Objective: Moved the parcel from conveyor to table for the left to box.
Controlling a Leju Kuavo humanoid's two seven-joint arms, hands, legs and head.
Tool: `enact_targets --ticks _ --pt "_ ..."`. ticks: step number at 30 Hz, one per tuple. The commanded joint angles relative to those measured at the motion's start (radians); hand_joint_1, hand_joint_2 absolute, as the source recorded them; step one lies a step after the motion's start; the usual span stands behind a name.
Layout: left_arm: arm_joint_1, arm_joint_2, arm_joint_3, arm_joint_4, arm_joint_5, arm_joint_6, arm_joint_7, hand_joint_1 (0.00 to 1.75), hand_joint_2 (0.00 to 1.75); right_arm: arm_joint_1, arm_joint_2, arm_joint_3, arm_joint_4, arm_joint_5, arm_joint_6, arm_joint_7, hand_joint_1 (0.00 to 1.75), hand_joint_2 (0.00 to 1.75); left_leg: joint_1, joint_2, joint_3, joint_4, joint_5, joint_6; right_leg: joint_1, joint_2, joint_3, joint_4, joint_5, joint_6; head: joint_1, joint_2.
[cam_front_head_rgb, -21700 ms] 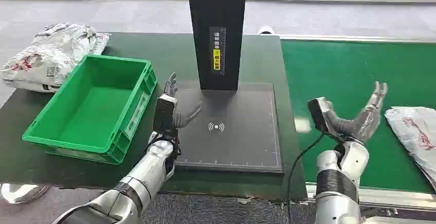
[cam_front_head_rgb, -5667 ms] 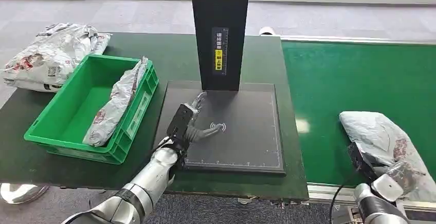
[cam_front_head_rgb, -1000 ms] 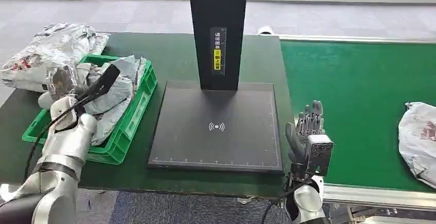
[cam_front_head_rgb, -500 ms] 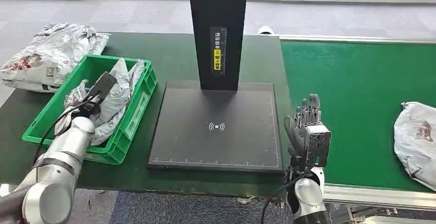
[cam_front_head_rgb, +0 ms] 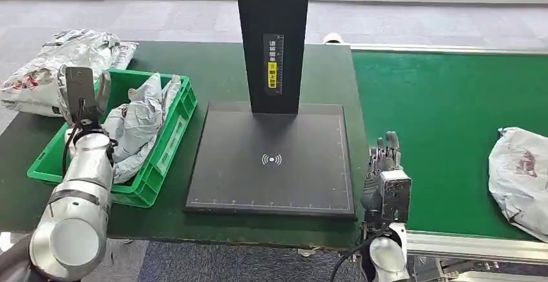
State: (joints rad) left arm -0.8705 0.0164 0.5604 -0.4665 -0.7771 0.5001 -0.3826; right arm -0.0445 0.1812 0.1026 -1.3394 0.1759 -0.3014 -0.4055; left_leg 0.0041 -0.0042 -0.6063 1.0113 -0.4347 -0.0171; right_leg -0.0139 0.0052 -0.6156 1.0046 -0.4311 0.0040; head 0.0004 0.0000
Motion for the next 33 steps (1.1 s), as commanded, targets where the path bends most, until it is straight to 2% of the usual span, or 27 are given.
enact_targets --ticks 1,3,7,8,10,13,15,18,20,22,25,28,33 --pt "-0.05 -0.027 0.064 0.014 0.069 0.031 -0.072 0.0 0.0 -0.014 -0.021 -0.031 0.015 -0.004 0.005 0.002 0.0 1.75 0.001 -0.002 0.001 0.0 -0.001 0.0 0.002 -0.003 0.003 -0.001 -0.001 0.0 0.0 0.0" --pt "-0.049 -0.025 0.02 -0.022 0.162 0.026 -0.131 0.0 0.0 -0.022 -0.022 -0.024 0.029 -0.003 0.005 0.001 0.0 1.75 0.001 -0.002 0.002 -0.001 -0.001 0.0 0.001 -0.003 0.003 -0.002 -0.001 0.0 0.0 0.0" --pt "0.01 -0.042 -0.198 -0.207 0.225 0.116 -0.152 0.0 0.0 -0.038 -0.026 -0.016 0.052 0.002 -0.017 -0.013 0.0 1.75 0.002 -0.002 0.0 0.0 -0.001 0.0 0.002 -0.003 0.002 -0.001 -0.001 0.0 0.0 0.0" --pt "0.023 -0.051 -0.233 -0.24 0.247 0.105 -0.146 0.0 1.75 -0.048 -0.03 -0.014 0.063 0.003 -0.021 -0.016 0.0 1.75 0.002 -0.002 0.001 0.0 -0.001 0.0 0.002 -0.003 0.003 -0.001 -0.001 0.0 0.0 0.0" --pt "0.068 -0.066 -0.371 -0.297 0.338 -0.089 -0.081 0.0 1.75 -0.072 -0.041 -0.015 0.087 0.005 -0.038 -0.014 0.0 1.75 0.001 -0.002 0.0 0.0 0.0 0.0 0.001 -0.002 0.001 -0.001 0.0 0.0 0.0 0.0" --pt "0.157 -0.118 -0.524 -0.33 0.44 -0.34 -0.1 0.0 1.75 -0.106 -0.059 -0.005 0.104 0.066 -0.055 0.004 0.0 1.75 0.0 -0.004 0.002 -0.002 0.001 0.001 0.0 -0.004 0.004 -0.003 0.0 0.001 0.0 0.0" --pt "0.21 -0.157 -0.619 -0.334 0.465 -0.41 -0.142 0.0 1.75 -0.145 -0.062 -0.002 0.12 0.116 -0.058 0.026 0.0 1.75 0.0 -0.004 0.003 -0.002 0.001 0.001 0.0 -0.005 0.005 -0.003 0.0 0.001 0.0 0.0" --pt "0.241 -0.219 -0.7 -0.301 0.52 -0.464 -0.172 0.0 1.75 -0.203 -0.064 0.004 0.175 0.161 -0.058 0.053 0.0 1.75 -0.001 -0.009 0.003 -0.003 0.002 0.003 -0.001 -0.01 0.009 -0.006 0.0 0.002 0.0 0.0" --pt "0.233 -0.245 -0.739 -0.253 0.578 -0.52 -0.164 0.0 1.75 -0.243 -0.055 -0.002 0.23 0.17 -0.07 0.042 0.0 1.75 -0.002 -0.007 0.001 -0.001 0.001 0.003 -0.003 -0.007 0.006 -0.003 0.001 0.003 0.0 0.0" --pt "0.21 -0.25 -0.757 -0.199 0.634 -0.611 -0.145 0.0 1.75 -0.267 -0.044 -0.006 0.258 0.167 -0.062 0.039 0.0 1.75 -0.002 -0.006 0.0 0.001 0.0 0.003 -0.002 -0.006 0.005 -0.002 0.001 0.003 0.0 0.0" --pt "0.205 -0.243 -0.756 -0.195 0.64 -0.614 -0.149 0.0 1.75 -0.268 -0.041 -0.006 0.261 0.169 -0.064 0.038 0.0 1.75 -0.001 -0.003 0.003 0.0 0.0 0.003 -0.002 -0.004 0.006 -0.004 0.001 0.002 0.0 0.0" --pt "0.171 -0.252 -0.756 -0.125 0.697 -0.706 -0.125 0.0 1.75 -0.272 -0.036 -0.018 0.277 0.202 -0.083 0.057 0.0 1.75 -0.001 -0.005 0.001 0.0 0.0 0.003 -0.001 -0.005 0.005 -0.003 0.001 0.002 0.0 0.0" --pt "0.171 -0.286 -0.787 -0.051 0.679 -0.651 -0.132 0.0 1.75 -0.244 -0.044 -0.07 0.269 0.243 -0.119 0.066 0.0 1.75 -0.001 -0.005 0.002 0.0 0.0 0.003 0.0 -0.006 0.006 -0.004 0.001 0.003 0.0 0.0"
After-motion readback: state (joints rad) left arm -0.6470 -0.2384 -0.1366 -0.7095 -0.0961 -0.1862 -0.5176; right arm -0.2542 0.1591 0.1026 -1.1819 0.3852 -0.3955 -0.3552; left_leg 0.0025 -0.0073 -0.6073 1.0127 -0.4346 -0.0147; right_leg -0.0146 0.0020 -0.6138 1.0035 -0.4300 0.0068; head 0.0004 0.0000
